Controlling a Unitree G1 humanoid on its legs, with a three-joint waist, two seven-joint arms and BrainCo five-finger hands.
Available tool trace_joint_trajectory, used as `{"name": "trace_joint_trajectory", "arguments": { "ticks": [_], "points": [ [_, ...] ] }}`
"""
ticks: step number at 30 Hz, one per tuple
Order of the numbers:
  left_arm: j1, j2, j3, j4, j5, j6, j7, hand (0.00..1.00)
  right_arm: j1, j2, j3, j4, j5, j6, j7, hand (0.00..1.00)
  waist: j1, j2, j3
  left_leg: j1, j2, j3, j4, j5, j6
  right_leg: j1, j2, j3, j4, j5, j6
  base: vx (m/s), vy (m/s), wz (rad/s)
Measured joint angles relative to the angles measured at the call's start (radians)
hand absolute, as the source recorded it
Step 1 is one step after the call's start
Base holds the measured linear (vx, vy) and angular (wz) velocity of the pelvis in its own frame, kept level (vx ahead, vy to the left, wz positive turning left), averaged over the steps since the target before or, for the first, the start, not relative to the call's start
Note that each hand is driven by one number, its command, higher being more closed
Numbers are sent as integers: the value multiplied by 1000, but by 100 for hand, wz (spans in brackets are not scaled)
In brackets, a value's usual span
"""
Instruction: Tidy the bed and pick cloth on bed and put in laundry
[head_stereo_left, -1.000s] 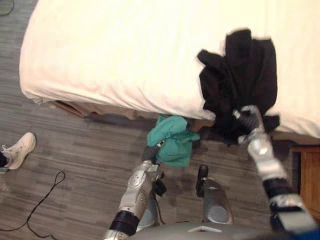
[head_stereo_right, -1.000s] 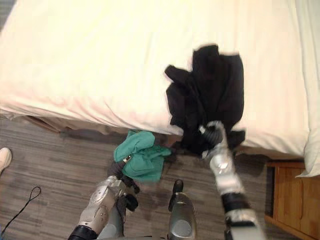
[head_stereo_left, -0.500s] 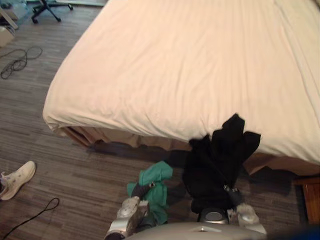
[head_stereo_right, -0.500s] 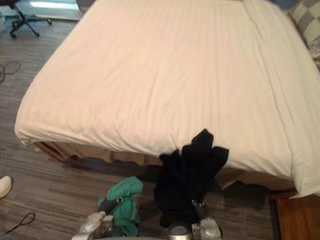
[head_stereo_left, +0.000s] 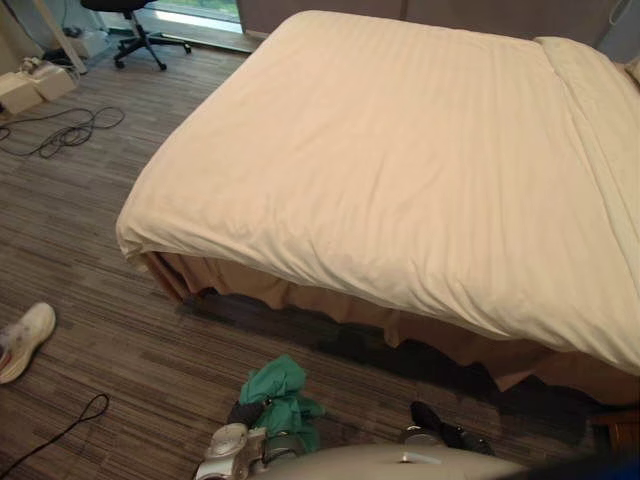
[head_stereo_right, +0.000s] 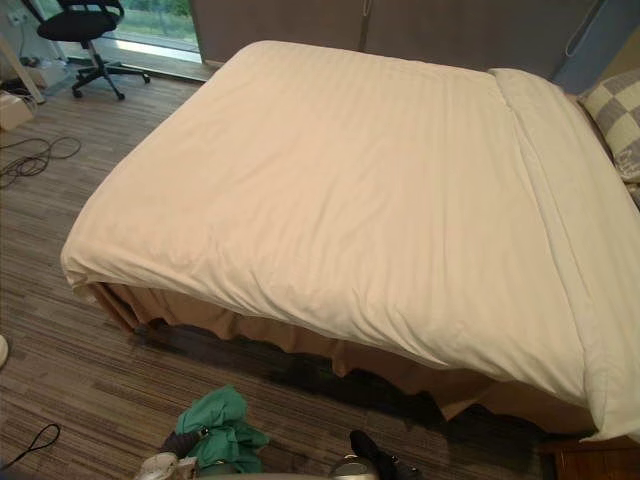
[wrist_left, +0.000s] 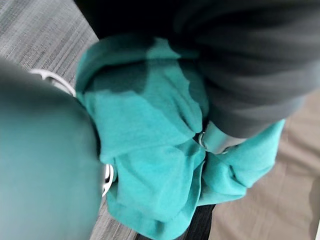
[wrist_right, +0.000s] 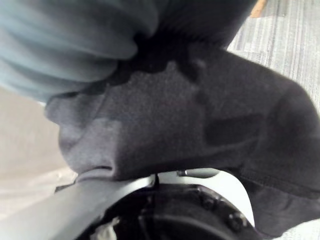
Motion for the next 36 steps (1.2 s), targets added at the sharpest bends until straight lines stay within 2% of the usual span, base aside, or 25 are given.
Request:
{"name": "trace_joint_trajectory", "arguments": {
  "ticks": [3, 4, 5, 6, 7, 8, 9, 10, 12, 14, 15, 17, 18, 19, 20, 21, 22, 23, 24, 25, 26, 29, 32, 33, 36],
  "points": [
    [0, -4, 0, 0, 6, 0, 6, 100, -9, 0, 5, -2, 0, 4, -1, 100, -8, -4, 2, -17, -19, -124, 0, -15, 9, -25, -12, 62, 152, -13, -73, 6, 40, 80],
    [1, -5, 1, -2, 6, 0, 7, 100, -6, -2, 6, -5, 1, 4, -2, 100, -8, 16, 8, -30, -9, -185, 0, -12, 8, -75, 16, 144, 229, -27, -119, 74, -30, 165],
    [-5, -3, 6, -7, 7, 0, 9, 100, 3, -4, 7, -16, 1, 3, -3, 100, -9, 17, 5, -62, 10, -275, 0, -4, 4, -104, 109, 289, 228, -68, -136, 70, -85, 218],
    [-13, -4, 15, -7, 10, -2, 10, 100, 8, -1, 11, -27, 3, 3, -5, 100, -9, 11, 7, -102, 3, -358, 1, -4, 3, -140, 191, 410, 212, -97, -132, 84, -122, 215],
    [-17, -5, 19, -7, 11, -2, 11, 100, 7, 0, 11, -26, 4, 3, -6, 100, -9, 6, 10, -119, -6, -390, 1, -3, 5, -158, 219, 458, 202, -109, -123, 30, -107, 195],
    [-24, 1, 26, -9, 11, -5, 11, 100, 5, 6, 11, -25, 6, 4, -7, 100, -6, -10, 18, -131, -35, -428, 1, -2, 5, -170, 239, 509, 172, -110, -127, -12, -135, 191],
    [-34, 3, 27, -7, 22, -2, 16, 100, -8, 16, 12, -19, 12, 5, -7, 100, -6, -26, 26, -136, -79, -462, 1, 6, 13, -147, 218, 517, 146, -161, -119, -26, -116, 194],
    [-48, -15, 28, -10, 41, -3, 26, 100, -29, 4, 10, -3, 13, 7, -7, 100, 2, -28, 24, -143, -93, -472, 4, 14, 12, -134, 197, 460, 123, -164, -120, -5, -84, 142],
    [-55, -28, 27, -11, 49, -5, 29, 100, -78, -23, 16, 4, 16, 7, -10, 100, 17, 15, 25, -163, -85, -461, 6, 33, 3, -114, 196, 413, 80, -155, -109, 91, -21, 72],
    [-43, -41, 31, -16, 46, -5, 31, 100, -108, -36, 45, 4, 21, 6, -12, 100, 32, 27, 25, -173, -98, -466, 2, 64, 8, -76, 194, 378, 25, -144, -94, 176, 16, 58],
    [-41, -44, 34, -25, 46, -5, 32, 100, -111, -32, 49, 2, 22, 6, -11, 100, 45, 24, 26, -177, -105, -473, 5, 70, 19, -69, 193, 362, 17, -138, -86, 238, 19, 70],
    [-42, -40, 29, -62, 47, -11, 48, 100, -112, -25, 48, -6, 72, -5, -14, 100, 41, 21, 22, -241, -126, -442, 35, 125, 93, -95, 196, 272, 70, -80, -82, 186, 61, 134],
    [-43, -52, 16, -87, 47, -13, 49, 100, -118, -35, 47, -9, 85, -5, -15, 100, 49, 41, 31, -258, -105, -388, 40, 139, 114, -167, 201, 257, 182, -69, -63, 94, 261, 136],
    [-43, -59, 18, -84, 47, -12, 51, 100, -133, -49, 51, -18, 98, -7, -20, 100, 67, 61, 46, -260, -87, -347, 35, 141, 113, -205, 222, 243, 176, -108, -87, 37, 289, 87],
    [-39, -57, 16, -83, 48, -10, 52, 100, -136, -46, 52, -24, 99, -7, -22, 100, 68, 60, 45, -259, -90, -330, 34, 141, 113, -193, 221, 243, 112, -97, -81, 33, 247, 110],
    [-39, -51, 10, -86, 49, -10, 59, 100, -137, -34, 59, -26, 99, -7, -25, 100, 69, 51, 43, -243, -110, -321, 20, 106, 87, -184, 180, 217, 27, -3, -85, 39, 69, 94],
    [-37, -51, 1, -87, 51, -13, 68, 100, -137, -33, 74, -27, 99, -8, -25, 100, 73, 60, 46, -228, -108, -316, 17, 16, 53, -179, 174, 201, 38, -2, -74, 55, 11, 129],
    [-42, -53, -7, -81, 73, -8, 74, 100, -157, -27, 86, -30, 111, -10, -26, 100, 69, 67, 54, -224, -118, -290, 24, -24, 72, -157, 163, 157, 44, -36, -77, 97, -36, 123],
    [-44, -38, -7, -86, 90, -12, 77, 100, -162, 8, 98, -31, 119, -15, -25, 100, 64, 22, 48, -226, -124, -186, 66, -88, 60, -139, 109, 111, 21, -40, -70, 135, -98, 129],
    [-49, -40, -6, -82, 92, -16, 82, 100, -162, 13, 106, -38, 119, -22, -26, 100, 73, 41, 49, -222, -84, -145, 136, -95, 96, -124, 104, 81, 30, -43, -73, 179, -78, 107],
    [-48, -45, -6, -75, 108, -16, 84, 100, -161, 14, 107, -38, 118, -21, -24, 100, 68, 56, 41, -222, -88, -139, 134, -86, 99, -106, 101, 55, 44, -55, -62, 177, -22, 87],
    [-46, -53, -14, -70, 127, -14, 84, 100, -162, 13, 81, -36, 120, -20, -27, 100, 64, 67, 33, -187, -141, -229, 40, -52, 101, -75, 83, -25, 44, -45, -41, 150, 77, 91],
    [-47, -35, -21, -67, 138, -5, 84, 100, -163, 19, 48, -21, 119, -10, -30, 100, 65, 42, 47, -130, -156, -314, 38, -64, 117, -114, 21, -49, 319, -32, -38, 85, 132, 82],
    [-49, -17, -35, -67, 164, -2, 84, 100, -158, 23, 44, -26, 119, -9, -34, 100, 58, 39, 51, -110, -154, -351, 45, -70, 117, -164, 10, -19, 451, -38, -78, 78, 88, 85],
    [-57, 17, -52, -65, 187, 2, 84, 100, -153, 23, 23, -26, 148, -19, -34, 100, 38, 37, 50, -81, -122, -461, 57, -78, 111, -236, 121, 171, 415, -96, -50, 167, 45, 104]
  ]
}}
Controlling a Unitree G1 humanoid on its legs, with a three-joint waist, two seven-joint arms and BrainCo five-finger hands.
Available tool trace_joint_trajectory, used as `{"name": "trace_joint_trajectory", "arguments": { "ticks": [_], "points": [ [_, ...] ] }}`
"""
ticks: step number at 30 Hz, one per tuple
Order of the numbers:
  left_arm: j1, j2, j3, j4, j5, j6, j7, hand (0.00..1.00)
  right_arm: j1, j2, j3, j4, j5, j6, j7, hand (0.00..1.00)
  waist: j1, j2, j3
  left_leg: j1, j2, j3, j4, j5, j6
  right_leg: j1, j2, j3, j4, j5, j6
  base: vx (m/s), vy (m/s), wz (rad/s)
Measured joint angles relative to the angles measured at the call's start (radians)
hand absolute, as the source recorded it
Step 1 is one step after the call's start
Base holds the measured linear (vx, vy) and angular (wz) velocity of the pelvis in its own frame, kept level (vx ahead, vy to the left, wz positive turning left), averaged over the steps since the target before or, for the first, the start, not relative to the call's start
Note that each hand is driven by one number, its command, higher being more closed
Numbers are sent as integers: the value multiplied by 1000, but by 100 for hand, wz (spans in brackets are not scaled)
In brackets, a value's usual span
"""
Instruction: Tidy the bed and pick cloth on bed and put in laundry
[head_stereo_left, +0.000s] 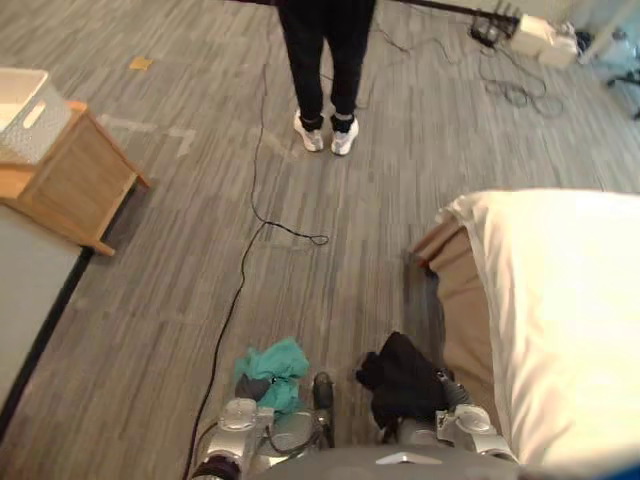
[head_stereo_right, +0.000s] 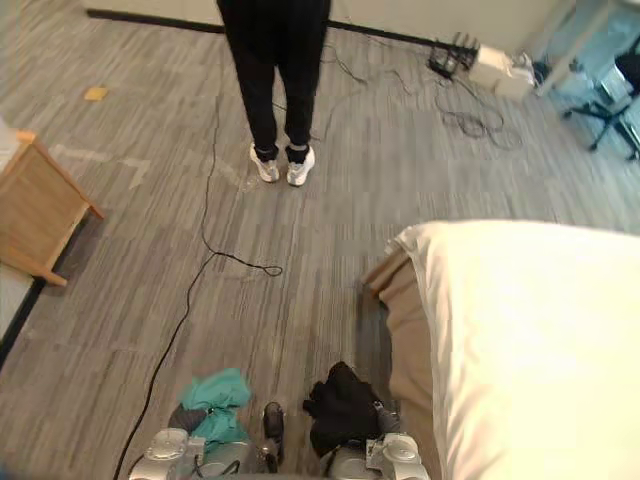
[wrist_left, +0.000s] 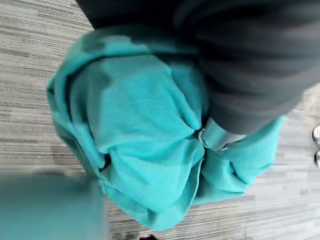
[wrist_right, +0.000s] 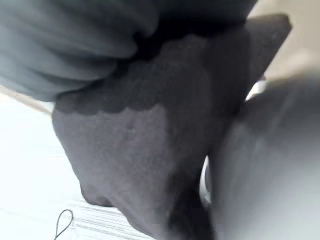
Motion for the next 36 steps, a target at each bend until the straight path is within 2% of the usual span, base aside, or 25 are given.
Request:
{"name": "trace_joint_trajectory", "arguments": {
  "ticks": [2, 3, 11, 13, 14, 16, 17, 18, 19, 20, 22, 23, 24, 26, 27, 28, 29, 30, 31, 32, 33, 34, 35, 36],
  "points": [
    [-4, 8, -1, 28, 9, 1, -5, 100, 4, 0, -24, 2, 26, -2, 0, 100, -2, -5, -3, 29, 3, -37, 0, -8, -14, 7, 26, 33, -114, 1, 0, 140, -8, 72],
    [-9, -32, -11, 77, 16, 1, -44, 100, 5, 21, -134, 40, 91, -3, 14, 100, -18, -17, -23, 107, -14, -8, -48, -42, -68, 75, 39, 81, -482, 197, -18, 71, -15, 31],
    [-8, -41, -12, 80, 15, 1, -38, 100, 5, 22, -126, 43, 92, -3, 10, 100, -17, -16, -23, 133, -12, -1, -48, -42, -69, 121, 46, 79, -527, 212, -21, 0, 0, 0],
    [-9, -44, -12, 89, 15, 1, -35, 100, 4, 22, -113, 48, 98, -7, 4, 100, -15, -13, -25, 147, -8, 7, -45, -49, -79, 143, 50, 80, -545, 218, -24, 6, -27, -7],
    [-14, -44, -12, 89, 14, 0, -32, 100, 4, 21, -93, 56, 100, -14, -3, 100, -11, -18, -27, 117, -6, 25, 30, -84, -116, 149, 46, 83, -550, 223, -27, -5, -46, -7],
    [-16, -47, -10, 88, 12, -1, -21, 100, 2, 18, -83, 62, 100, -21, -6, 100, -9, -13, -24, 79, 4, 45, 141, -137, -124, 166, 50, 86, -559, 225, -32, -36, -49, -15],
    [-19, -56, -1, 83, 5, -8, 0, 100, 2, 5, -68, 65, 99, -23, -8, 100, 14, 4, -19, 19, 35, 90, 331, -202, -151, 181, 64, 123, -566, 211, -55, -79, -55, -39],
    [-22, -61, 3, 76, 5, -10, 8, 100, 2, -5, -55, 72, 99, -23, -9, 100, 23, 15, -15, -12, 51, 105, 415, -212, -162, 187, 72, 143, -565, 202, -58, -122, -81, -69],
    [-27, -65, 2, 68, 5, -14, 24, 100, 2, -24, -33, 83, 99, -23, -11, 100, 43, 29, -15, -66, 71, 111, 561, -210, -166, 195, 75, 184, -559, 198, -67, -146, -91, -85],
    [-22, -81, 2, 68, 4, -23, 42, 100, 4, -38, -15, 90, 99, -22, -17, 100, 48, 47, -22, -100, 84, 93, 601, -252, -150, 195, 74, 213, -548, 195, -70, -157, -95, -85],
    [-15, -93, 1, 72, 5, -27, 48, 100, 3, -62, -17, 87, 99, -23, -25, 100, 38, 86, -22, -111, 115, 80, 556, -274, -146, 193, 74, 240, -546, 193, -68, -187, -87, -70],
    [-12, -97, 1, 78, 6, -28, 52, 100, 7, -75, -18, 80, 99, -23, -29, 100, 34, 107, -26, -106, 140, 78, 467, -273, -148, 191, 71, 260, -548, 190, -63, -171, -45, -68],
    [-5, -102, 1, 90, 6, -28, 52, 100, 16, -86, -17, 73, 99, -24, -30, 100, 34, 130, -41, -100, 172, 68, 357, -251, -172, 189, 77, 274, -564, 190, -55, -58, 9, -49],
    [-5, -113, 0, 105, 7, -28, 52, 100, 17, -95, -17, 70, 98, -23, -39, 100, 44, 143, -65, -88, 159, 98, 286, -201, -161, 185, 68, 270, -546, 196, -25, 183, 120, -18],
    [-6, -95, 1, 104, 7, -30, 52, 100, 21, -88, -14, 71, 96, -23, -41, 100, 45, 125, -69, -85, 141, 116, 267, -194, -164, 168, 52, 257, -493, 149, -13, 253, 103, -1],
    [-8, -93, 1, 103, 7, -30, 51, 100, 24, -86, -12, 72, 97, -23, -43, 100, 47, 118, -69, -90, 139, 126, 275, -172, -163, 167, 44, 242, -494, 133, -15, 274, 57, 9],
    [-13, -97, 2, 101, 7, -29, 51, 100, 22, -87, -7, 73, 96, -22, -46, 100, 46, 122, -63, -98, 144, 136, 318, -168, -138, 185, 39, 241, -509, 132, -15, 244, 36, 6],
    [-13, -97, 2, 101, 7, -29, 51, 100, 22, -87, -7, 73, 96, -22, -46, 100, 46, 122, -63, -98, 144, 136, 318, -168, -138, 185, 39, 241, -509, 132, -15, 284, 55, 3],
    [-20, -97, 30, 94, 7, -31, 48, 100, 14, -69, 11, 85, 97, -23, -46, 100, 46, 106, -49, -145, 146, 166, 460, -194, -140, 250, 12, 238, -566, 150, -10, 182, 18, -1],
    [-19, -98, 42, 95, 10, -31, 47, 100, 11, -63, 11, 88, 96, -22, -46, 100, 48, 95, -46, -155, 138, 168, 462, -210, -148, 258, 2, 237, -573, 149, -8, 196, 46, -13],
    [-13, -107, 49, 101, 15, -28, 45, 100, 21, -69, -6, 87, 91, -23, -45, 100, 50, 118, -63, -145, 133, 154, 364, -188, -125, 266, 7, 234, -585, 140, 3, 149, 57, -18],
    [-13, -105, 51, 101, 17, -27, 46, 100, 22, -65, -15, 95, 90, -22, -46, 100, 57, 110, -66, -141, 125, 164, 370, -205, -97, 272, -5, 234, -589, 121, 12, 259, 124, -20],
    [-12, -99, 50, 100, 17, -25, 45, 100, 19, -56, -19, 99, 90, -22, -45, 100, 70, 90, -80, -140, 89, 171, 351, -226, -91, 260, -39, 235, -564, 90, 28, 297, 92, -3],
    [-11, -99, 50, 101, 18, -24, 45, 100, 28, -52, -26, 99, 93, -22, -46, 100, 68, 72, -90, -129, 62, 167, 325, -231, -85, 235, -57, 240, -511, 65, 43, 286, 97, 3]
  ]
}}
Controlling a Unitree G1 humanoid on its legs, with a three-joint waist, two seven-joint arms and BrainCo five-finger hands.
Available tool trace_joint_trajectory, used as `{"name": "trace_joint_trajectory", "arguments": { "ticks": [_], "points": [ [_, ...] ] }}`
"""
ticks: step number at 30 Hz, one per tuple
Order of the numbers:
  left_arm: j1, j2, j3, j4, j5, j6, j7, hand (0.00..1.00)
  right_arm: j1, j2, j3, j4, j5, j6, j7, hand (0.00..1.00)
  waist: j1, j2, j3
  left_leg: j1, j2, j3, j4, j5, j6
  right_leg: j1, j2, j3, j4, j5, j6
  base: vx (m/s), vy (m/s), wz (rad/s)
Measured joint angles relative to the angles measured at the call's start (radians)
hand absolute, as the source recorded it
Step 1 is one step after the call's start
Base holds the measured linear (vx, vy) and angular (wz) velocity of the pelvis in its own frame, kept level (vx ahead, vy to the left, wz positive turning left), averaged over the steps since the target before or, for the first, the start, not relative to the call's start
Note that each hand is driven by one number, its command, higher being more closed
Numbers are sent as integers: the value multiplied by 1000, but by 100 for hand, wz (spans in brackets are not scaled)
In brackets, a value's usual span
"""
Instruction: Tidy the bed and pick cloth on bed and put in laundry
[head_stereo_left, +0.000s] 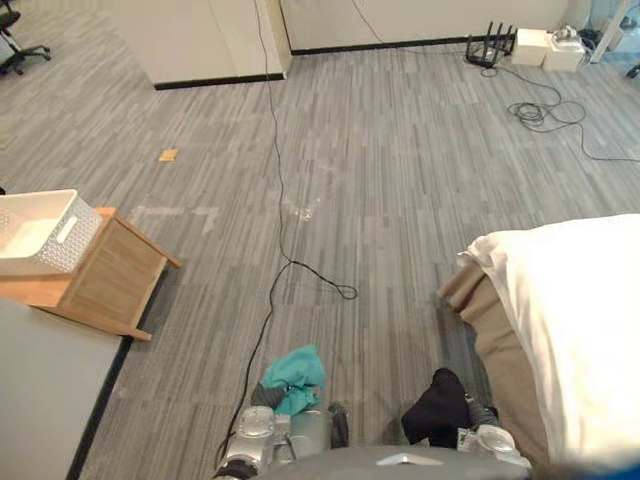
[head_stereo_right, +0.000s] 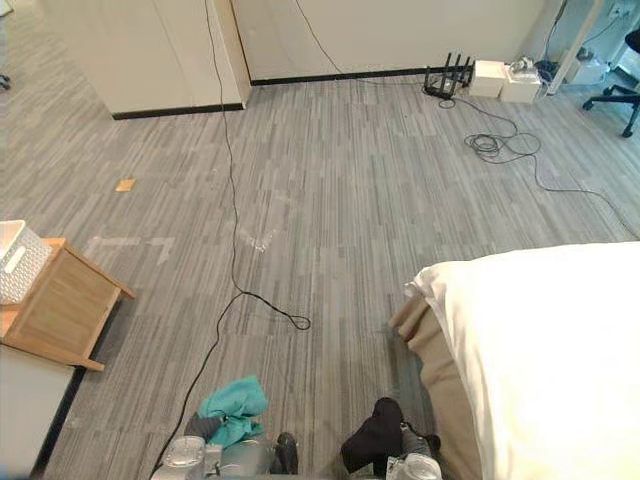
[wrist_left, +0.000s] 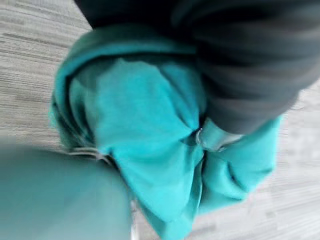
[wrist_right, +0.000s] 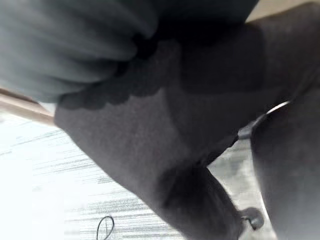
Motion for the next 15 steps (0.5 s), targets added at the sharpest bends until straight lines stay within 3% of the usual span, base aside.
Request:
{"name": "trace_joint_trajectory", "arguments": {
  "ticks": [1, 3, 4, 5, 6, 8, 9, 11, 12, 13, 14, 15],
  "points": [
    [-1, -3, 0, 1, 0, 2, 0, 100, 7, 0, -4, 0, 0, 0, 0, 100, -1, -5, -2, 13, -14, -2, -24, 0, 2, -30, -11, 6, 65, -13, 10, 242, 113, 6],
    [0, 1, -8, 2, 23, 5, 1, 100, 4, 5, -43, -22, 7, -2, 0, 100, -1, -8, 2, 105, -42, -24, -103, 1, 12, -189, -19, 63, 484, -7, 40, 156, 207, 17],
    [-1, 11, -14, 1, 31, 6, 1, 100, 4, 11, -47, -35, 10, -4, -1, 100, -5, -24, 12, 140, -56, -41, -114, -5, 24, -224, -28, 78, 608, 25, 54, 91, 183, 68],
    [-3, 28, -41, 1, 47, 14, 0, 100, 4, 29, -48, -51, 15, -11, -2, 100, -29, -44, 30, 204, -78, -87, -126, -24, 46, -287, -43, 85, 822, 129, 75, 87, 107, 107],
    [-7, 42, -65, 5, 68, 26, 1, 100, 6, 37, -50, -61, 17, -16, -2, 100, -48, -66, 30, 257, -81, -137, -122, -50, 69, -326, -44, 65, 953, 111, 53, 66, 73, 116],
    [-18, 41, -108, 10, 90, 28, 5, 100, 10, 33, -54, -80, 16, -24, -2, 100, -63, -57, 33, 323, -63, -201, -125, -79, 73, -397, -35, -15, 1003, 45, -3, -4, -10, 109],
    [-36, 37, -136, 30, 109, 33, 7, 100, 5, 22, -57, -91, 17, -33, -3, 100, -68, -39, 46, 369, -36, -233, -138, -92, 77, -437, -13, -64, 953, -2, -30, -75, -47, 102],
    [-53, 28, -151, 45, 117, 43, 7, 100, -16, 0, -51, -99, 16, -38, -4, 100, -87, -4, 65, 416, 13, -273, -162, -104, 78, -490, 41, -104, 816, -23, -62, 22, -48, 93],
    [-65, 29, -171, 43, 118, 43, 8, 100, -26, -9, -37, -101, 16, -42, -6, 100, -104, 9, 72, 432, 41, -293, -171, -103, 77, -539, 79, -118, 571, 12, -58, 319, -64, 99],
    [-70, 32, -178, 42, 118, 42, 8, 100, -27, -9, -32, -102, 17, -43, -6, 100, -106, 8, 72, 435, 46, -303, -172, -103, 76, -550, 86, -117, 454, 56, -61, 631, -119, 102],
    [-75, 30, -178, 40, 117, 37, 7, 100, -32, -10, -31, -100, 20, -41, -6, 100, -111, -5, 76, 458, 50, -305, -176, -111, 59, -559, 88, -105, 224, 198, -77, 697, -214, 81],
    [-78, 22, -178, 42, 117, 35, 7, 100, -28, -18, -20, -96, 28, -40, -5, 100, -120, 1, 78, 483, 70, -309, -180, -120, 33, -535, 104, -112, 144, 375, -129, 706, -188, 45]
  ]
}}
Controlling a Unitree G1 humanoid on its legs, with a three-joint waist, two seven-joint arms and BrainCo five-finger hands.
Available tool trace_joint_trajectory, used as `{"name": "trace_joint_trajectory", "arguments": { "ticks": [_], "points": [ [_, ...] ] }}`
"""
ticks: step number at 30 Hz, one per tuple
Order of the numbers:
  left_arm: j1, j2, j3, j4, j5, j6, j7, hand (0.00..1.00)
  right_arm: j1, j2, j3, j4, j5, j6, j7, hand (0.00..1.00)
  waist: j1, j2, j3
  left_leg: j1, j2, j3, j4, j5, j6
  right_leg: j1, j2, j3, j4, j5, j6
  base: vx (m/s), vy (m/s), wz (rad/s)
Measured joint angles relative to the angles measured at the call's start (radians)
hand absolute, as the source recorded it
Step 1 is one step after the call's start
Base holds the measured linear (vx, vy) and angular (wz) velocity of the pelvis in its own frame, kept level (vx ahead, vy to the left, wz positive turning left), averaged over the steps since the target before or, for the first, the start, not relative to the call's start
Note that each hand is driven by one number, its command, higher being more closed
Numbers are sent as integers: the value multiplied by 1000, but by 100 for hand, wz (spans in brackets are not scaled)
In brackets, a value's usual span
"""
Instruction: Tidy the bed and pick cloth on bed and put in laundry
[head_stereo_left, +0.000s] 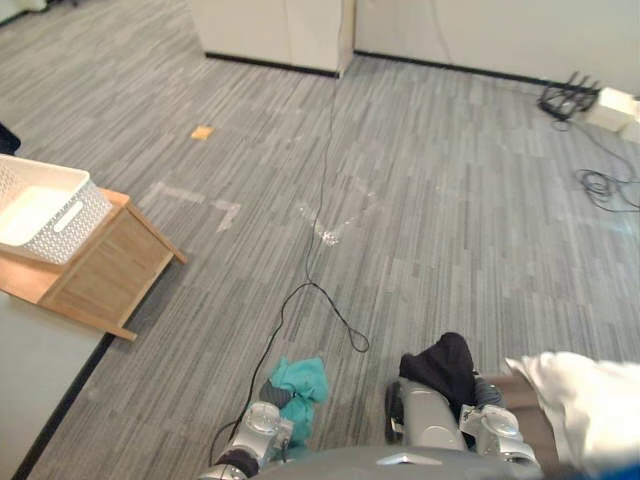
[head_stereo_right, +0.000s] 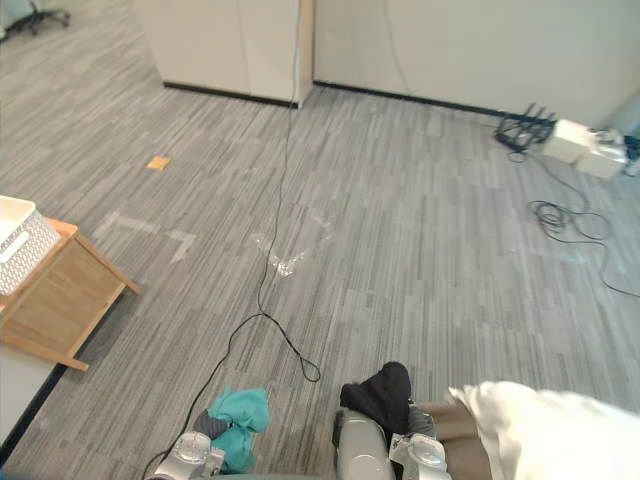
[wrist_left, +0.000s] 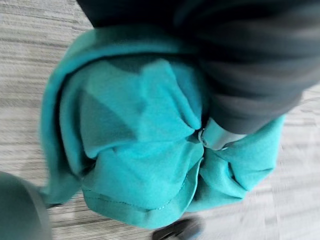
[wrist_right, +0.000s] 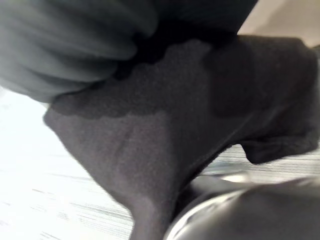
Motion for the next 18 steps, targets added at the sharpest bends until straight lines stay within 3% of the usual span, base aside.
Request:
{"name": "trace_joint_trajectory", "arguments": {
  "ticks": [1, 2, 3, 4, 6, 7, 8, 9, 10, 11, 13, 15, 16, 17, 18],
  "points": [
    [-6, -18, 0, 2, 0, -2, 2, 100, -17, -19, 0, 6, 2, 2, 2, 100, 16, 39, 5, -1, 28, 10, 0, 14, -26, 2, 29, -12, 14, -11, 2, 657, -207, 8],
    [-13, -23, 0, 14, 1, -17, -1, 100, -46, -13, -8, 21, 3, 0, 3, 100, 29, 38, 20, -1, 31, 0, 1, 89, -107, -25, 24, -8, 102, -71, -33, 472, -154, -23],
    [-14, -27, 0, 14, 1, -19, -1, 100, -55, -12, -21, 30, 10, 2, 5, 100, 32, 37, 26, 11, 29, -4, 1, 127, -115, -29, 24, -8, 152, -104, -47, 618, -265, -2],
    [-6, -38, 3, 14, 1, -23, 0, 100, -54, -14, -20, 42, 7, 3, 6, 100, 31, 37, 27, 35, 37, -5, 45, 212, -133, -1, 25, -25, 232, -178, -72, 553, -235, 12],
    [12, -46, 10, 11, 1, -36, -1, 100, -40, -12, -17, 44, 7, 2, 7, 100, 28, 45, 22, -8, 58, -12, 191, 282, -159, 85, 51, -45, 178, -219, -80, 458, -217, 19],
    [24, -53, 63, 1, 1, -40, 0, 100, -26, -12, -15, 43, 5, 2, 6, 100, 30, 48, 21, -119, 65, -49, 440, 394, -178, 180, 86, -55, 78, -257, -75, 291, -182, 7],
    [29, -53, 83, -1, 0, -38, -1, 100, -26, -8, -12, 45, 4, 3, 6, 100, 35, 54, 22, -172, 71, -61, 543, 461, -196, 214, 104, -54, 46, -259, -78, 269, -192, 1],
    [29, -41, 98, -9, -4, -40, 0, 100, -26, -8, -11, 57, 2, 4, 6, 100, 41, 58, 24, -282, 100, -39, 774, 417, -210, 275, 131, -55, -5, -266, -90, 139, -102, -7],
    [32, -36, 105, -16, -17, -40, -1, 100, -26, -7, -8, 64, 2, 7, 6, 100, 45, 55, 26, -328, 117, -14, 865, 374, -211, 309, 142, -55, -24, -269, -94, 126, -70, -13],
    [34, -34, 127, -39, -22, -40, 2, 100, -26, -6, 1, 82, 0, 11, 6, 100, 68, 51, 28, -400, 151, 52, 973, 292, -194, 383, 154, -50, -65, -271, -97, 57, -6, -22],
    [34, -36, 132, -58, -22, -53, 15, 100, -32, -6, 2, 109, -18, 21, 5, 100, 90, 44, 33, -467, 168, 143, 980, 181, -173, 478, 147, -27, -115, -271, -97, 130, 40, -28],
    [35, -37, 133, -82, -32, -59, 23, 100, -51, 4, 2, 112, -33, 23, 3, 100, 100, 31, 39, -547, 119, 223, 791, 67, -169, 564, 104, -9, -177, -289, -68, 371, 98, -33],
    [35, -37, 132, -82, -41, -59, 23, 100, -55, 7, 2, 114, -33, 24, 2, 100, 98, 32, 39, -561, 103, 244, 705, 58, -160, 576, 90, -9, -185, -298, -54, 376, 152, -22],
    [34, -39, 129, -82, -50, -60, 22, 100, -57, 9, 3, 113, -34, 27, 1, 100, 97, 34, 38, -582, 73, 289, 513, 64, -143, 606, 62, -15, -202, -324, -32, 365, 197, -1],
    [35, -42, 128, -81, -59, -60, 22, 100, -51, 11, 3, 114, -35, 32, 0, 100, 96, 38, 35, -597, 43, 323, 316, 115, -122, 636, 40, -35, -211, -354, -8, 273, 210, 12]
  ]
}}
